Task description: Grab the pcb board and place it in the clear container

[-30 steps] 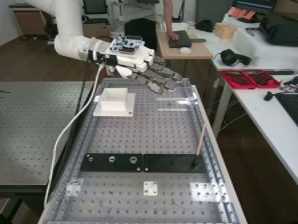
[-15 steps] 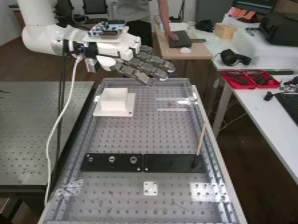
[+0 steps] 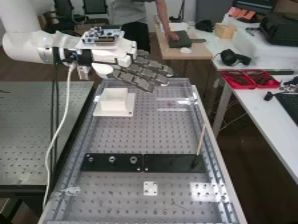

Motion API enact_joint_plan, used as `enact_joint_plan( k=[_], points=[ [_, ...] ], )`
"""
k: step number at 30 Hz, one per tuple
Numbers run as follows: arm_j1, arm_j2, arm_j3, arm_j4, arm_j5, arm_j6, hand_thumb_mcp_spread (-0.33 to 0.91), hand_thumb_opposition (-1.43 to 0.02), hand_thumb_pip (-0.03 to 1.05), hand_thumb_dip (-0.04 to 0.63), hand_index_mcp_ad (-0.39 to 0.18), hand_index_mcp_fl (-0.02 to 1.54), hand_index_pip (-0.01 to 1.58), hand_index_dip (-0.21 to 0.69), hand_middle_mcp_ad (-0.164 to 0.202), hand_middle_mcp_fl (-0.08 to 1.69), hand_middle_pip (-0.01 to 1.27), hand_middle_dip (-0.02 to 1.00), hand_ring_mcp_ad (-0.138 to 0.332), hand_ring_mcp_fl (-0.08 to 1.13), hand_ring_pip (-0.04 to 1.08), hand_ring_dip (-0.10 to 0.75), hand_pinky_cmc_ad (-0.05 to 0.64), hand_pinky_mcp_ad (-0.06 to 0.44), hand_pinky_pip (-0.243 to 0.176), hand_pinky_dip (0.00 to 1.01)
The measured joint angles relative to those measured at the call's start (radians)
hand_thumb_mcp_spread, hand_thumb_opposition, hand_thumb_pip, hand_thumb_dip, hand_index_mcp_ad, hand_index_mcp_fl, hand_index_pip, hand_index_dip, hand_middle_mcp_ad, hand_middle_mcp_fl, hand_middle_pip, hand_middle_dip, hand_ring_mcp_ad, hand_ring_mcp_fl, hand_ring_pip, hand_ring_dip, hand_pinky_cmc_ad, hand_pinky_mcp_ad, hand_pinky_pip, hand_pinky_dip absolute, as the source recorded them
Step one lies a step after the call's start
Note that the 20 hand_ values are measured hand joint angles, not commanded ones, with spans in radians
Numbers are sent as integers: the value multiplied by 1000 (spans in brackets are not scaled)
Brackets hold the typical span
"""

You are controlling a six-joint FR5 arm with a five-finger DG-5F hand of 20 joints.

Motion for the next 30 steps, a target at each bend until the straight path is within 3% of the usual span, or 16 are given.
enact_joint_plan(
  k=[9,23,27,30],
  points=[
    [-45,10,-19,6,-72,7,382,-824,691,251,-86,119,1464,31,75,87,127,124,232,0,91,21,316,201,-75,546],
    [-103,50,-28,-10,-154,-23,379,-824,691,251,-86,86,1428,31,75,72,127,120,236,0,93,21,312,201,-75,546],
    [-116,59,-25,-18,-181,-36,367,-824,691,253,-86,58,1337,31,75,68,127,124,232,0,93,21,312,197,-75,548],
    [-120,64,-16,-38,-191,-56,347,-822,679,244,-86,21,1138,35,75,72,127,120,232,0,91,21,312,201,-77,553]
  ],
)
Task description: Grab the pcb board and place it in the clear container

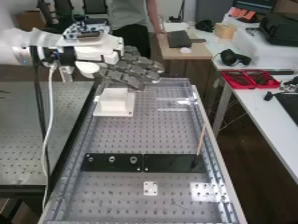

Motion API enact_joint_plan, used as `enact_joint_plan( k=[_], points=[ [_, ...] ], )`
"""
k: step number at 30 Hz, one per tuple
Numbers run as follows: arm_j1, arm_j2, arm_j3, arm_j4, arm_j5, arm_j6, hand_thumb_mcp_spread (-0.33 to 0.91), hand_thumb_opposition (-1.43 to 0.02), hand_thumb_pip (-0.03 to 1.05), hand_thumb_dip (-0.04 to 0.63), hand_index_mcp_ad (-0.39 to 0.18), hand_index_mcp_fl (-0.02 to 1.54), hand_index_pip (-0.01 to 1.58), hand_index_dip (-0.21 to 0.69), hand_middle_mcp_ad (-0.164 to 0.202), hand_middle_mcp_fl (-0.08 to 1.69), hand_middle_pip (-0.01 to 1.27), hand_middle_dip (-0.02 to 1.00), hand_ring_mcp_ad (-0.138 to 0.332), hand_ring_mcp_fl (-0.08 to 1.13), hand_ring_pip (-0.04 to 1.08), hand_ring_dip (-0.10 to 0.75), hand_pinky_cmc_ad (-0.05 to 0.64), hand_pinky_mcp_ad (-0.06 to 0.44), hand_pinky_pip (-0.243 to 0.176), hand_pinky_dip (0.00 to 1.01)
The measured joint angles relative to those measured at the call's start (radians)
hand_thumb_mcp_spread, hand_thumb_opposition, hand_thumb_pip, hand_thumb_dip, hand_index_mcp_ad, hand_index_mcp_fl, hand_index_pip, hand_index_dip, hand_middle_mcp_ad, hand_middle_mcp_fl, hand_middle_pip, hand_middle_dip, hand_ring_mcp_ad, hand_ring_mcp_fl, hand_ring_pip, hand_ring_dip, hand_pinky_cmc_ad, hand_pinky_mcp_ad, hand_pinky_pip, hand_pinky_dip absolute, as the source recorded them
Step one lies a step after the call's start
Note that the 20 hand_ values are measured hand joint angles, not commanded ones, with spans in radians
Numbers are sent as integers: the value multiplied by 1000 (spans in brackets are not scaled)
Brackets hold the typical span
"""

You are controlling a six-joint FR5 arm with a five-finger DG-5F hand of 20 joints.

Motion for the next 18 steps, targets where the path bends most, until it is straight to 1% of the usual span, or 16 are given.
enact_joint_plan(
  k=[2,3,4,5,6,7,11,13,14,16,18],
  points=[
    [0,4,7,-17,-3,-17,316,-806,654,236,-86,21,967,31,75,72,127,120,232,0,94,21,312,201,-77,555],
    [0,8,12,-28,-3,-28,321,-798,646,220,-86,21,887,31,75,73,127,120,236,0,91,24,312,197,-77,552],
    [1,13,14,-36,-2,-40,298,-785,621,220,-86,24,756,35,75,58,127,124,232,0,94,21,312,201,-77,567],
    [1,16,14,-37,-2,-45,302,-791,602,220,-86,21,618,28,75,31,127,120,232,0,91,21,312,201,-77,579],
    [2,20,15,-39,0,-52,304,-782,593,204,-86,21,548,49,75,19,127,124,232,0,94,21,312,197,-77,586],
    [3,23,16,-41,1,-54,295,-771,592,204,-86,23,473,61,75,19,127,124,232,0,91,21,312,201,-79,593],
    [5,24,20,-52,2,-59,267,-761,559,173,-84,24,290,122,75,17,127,124,232,0,91,21,312,201,-80,602],
    [5,24,21,-57,2,-59,272,-759,518,176,-82,19,229,147,73,17,127,124,232,0,91,21,312,201,-82,599],
    [5,24,21,-58,1,-55,269,-747,511,161,-75,24,209,173,73,17,127,124,232,0,93,21,312,197,-91,607],
    [5,25,19,-54,-2,-49,257,-744,511,155,-70,23,182,202,75,17,127,126,232,0,99,30,316,201,-89,620],
    [5,25,16,-51,-5,-48,255,-744,510,145,-59,31,164,211,73,16,127,126,232,0,94,30,316,199,-101,616]
  ],
)
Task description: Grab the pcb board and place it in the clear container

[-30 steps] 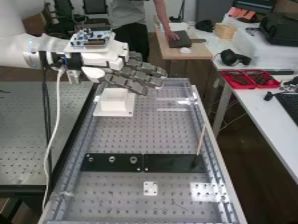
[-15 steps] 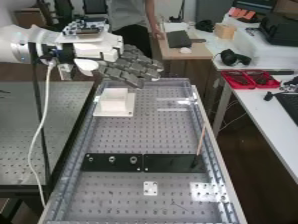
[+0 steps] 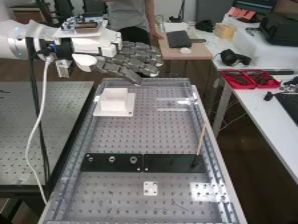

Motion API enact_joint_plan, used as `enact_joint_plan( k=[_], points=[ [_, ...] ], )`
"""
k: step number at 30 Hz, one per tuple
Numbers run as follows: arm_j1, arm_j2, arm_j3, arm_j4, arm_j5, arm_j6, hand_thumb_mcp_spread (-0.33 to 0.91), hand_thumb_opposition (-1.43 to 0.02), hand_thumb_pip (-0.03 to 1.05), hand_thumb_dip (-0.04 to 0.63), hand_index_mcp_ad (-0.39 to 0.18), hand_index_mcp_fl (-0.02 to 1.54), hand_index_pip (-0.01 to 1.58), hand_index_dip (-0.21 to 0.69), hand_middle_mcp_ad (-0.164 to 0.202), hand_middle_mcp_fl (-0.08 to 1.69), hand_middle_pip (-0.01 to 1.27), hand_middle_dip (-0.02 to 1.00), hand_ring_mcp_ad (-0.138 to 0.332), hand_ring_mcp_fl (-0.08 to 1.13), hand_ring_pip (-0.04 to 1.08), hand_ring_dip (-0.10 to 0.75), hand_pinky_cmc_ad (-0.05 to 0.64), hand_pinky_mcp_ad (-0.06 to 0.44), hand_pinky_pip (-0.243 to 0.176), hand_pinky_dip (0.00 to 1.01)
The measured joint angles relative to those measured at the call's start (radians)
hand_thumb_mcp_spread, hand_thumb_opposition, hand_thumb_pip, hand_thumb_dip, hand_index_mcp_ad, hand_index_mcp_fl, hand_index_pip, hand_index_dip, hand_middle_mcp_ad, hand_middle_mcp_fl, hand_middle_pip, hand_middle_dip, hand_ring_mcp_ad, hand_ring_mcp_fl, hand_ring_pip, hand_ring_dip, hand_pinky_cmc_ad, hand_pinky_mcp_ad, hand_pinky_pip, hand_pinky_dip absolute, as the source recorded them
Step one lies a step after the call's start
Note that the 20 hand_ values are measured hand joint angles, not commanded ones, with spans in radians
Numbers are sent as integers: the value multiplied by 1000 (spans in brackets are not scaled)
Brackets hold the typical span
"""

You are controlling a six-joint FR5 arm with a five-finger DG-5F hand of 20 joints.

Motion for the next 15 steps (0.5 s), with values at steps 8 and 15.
enact_joint_plan(
  k=[8,15],
  points=[
    [-16,7,-15,13,-28,12,258,-744,497,127,-59,38,113,253,73,16,127,124,232,0,96,30,328,199,-108,623],
    [-21,13,-20,14,-34,11,258,-744,497,126,-59,51,117,265,73,19,127,124,232,0,93,30,328,199,-108,623]
  ],
)
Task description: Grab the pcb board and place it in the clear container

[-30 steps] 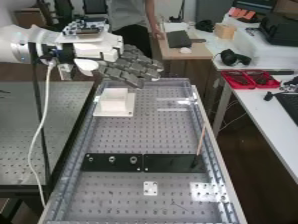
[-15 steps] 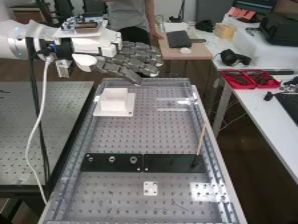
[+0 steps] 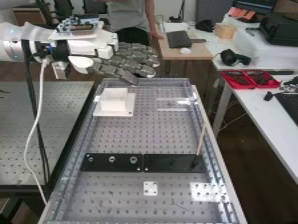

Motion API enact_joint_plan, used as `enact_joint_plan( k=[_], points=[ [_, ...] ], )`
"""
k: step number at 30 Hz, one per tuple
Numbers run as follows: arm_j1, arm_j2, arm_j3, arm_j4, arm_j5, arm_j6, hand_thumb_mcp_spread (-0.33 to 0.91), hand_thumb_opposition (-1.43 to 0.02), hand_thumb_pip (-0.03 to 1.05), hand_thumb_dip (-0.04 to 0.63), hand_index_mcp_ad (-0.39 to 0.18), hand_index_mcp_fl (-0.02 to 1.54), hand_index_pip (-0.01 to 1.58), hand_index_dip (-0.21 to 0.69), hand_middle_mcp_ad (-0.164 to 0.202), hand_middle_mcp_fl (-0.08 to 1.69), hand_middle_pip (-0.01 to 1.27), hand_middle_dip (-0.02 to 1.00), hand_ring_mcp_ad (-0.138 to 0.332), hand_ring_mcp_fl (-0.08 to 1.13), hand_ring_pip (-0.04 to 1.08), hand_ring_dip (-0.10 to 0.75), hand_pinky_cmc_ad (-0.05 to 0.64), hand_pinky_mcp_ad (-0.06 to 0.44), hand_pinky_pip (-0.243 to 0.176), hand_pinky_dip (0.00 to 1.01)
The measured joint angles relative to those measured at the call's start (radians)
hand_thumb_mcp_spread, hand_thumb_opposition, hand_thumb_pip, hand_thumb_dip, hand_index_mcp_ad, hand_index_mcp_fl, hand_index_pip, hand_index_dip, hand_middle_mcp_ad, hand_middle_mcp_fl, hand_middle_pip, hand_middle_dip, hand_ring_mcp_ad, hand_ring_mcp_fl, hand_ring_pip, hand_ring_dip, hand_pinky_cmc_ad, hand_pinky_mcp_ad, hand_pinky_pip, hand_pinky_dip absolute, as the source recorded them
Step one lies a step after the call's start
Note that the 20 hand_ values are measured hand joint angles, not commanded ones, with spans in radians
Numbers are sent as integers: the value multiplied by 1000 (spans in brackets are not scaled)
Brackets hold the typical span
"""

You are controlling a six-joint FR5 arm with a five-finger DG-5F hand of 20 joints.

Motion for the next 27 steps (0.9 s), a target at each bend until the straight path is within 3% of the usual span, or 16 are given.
enact_joint_plan(
  k=[27],
  points=[
    [1,8,2,0,-5,-10,258,-744,497,126,-59,54,113,265,73,21,127,127,232,0,87,37,328,199,-108,623]
  ],
)
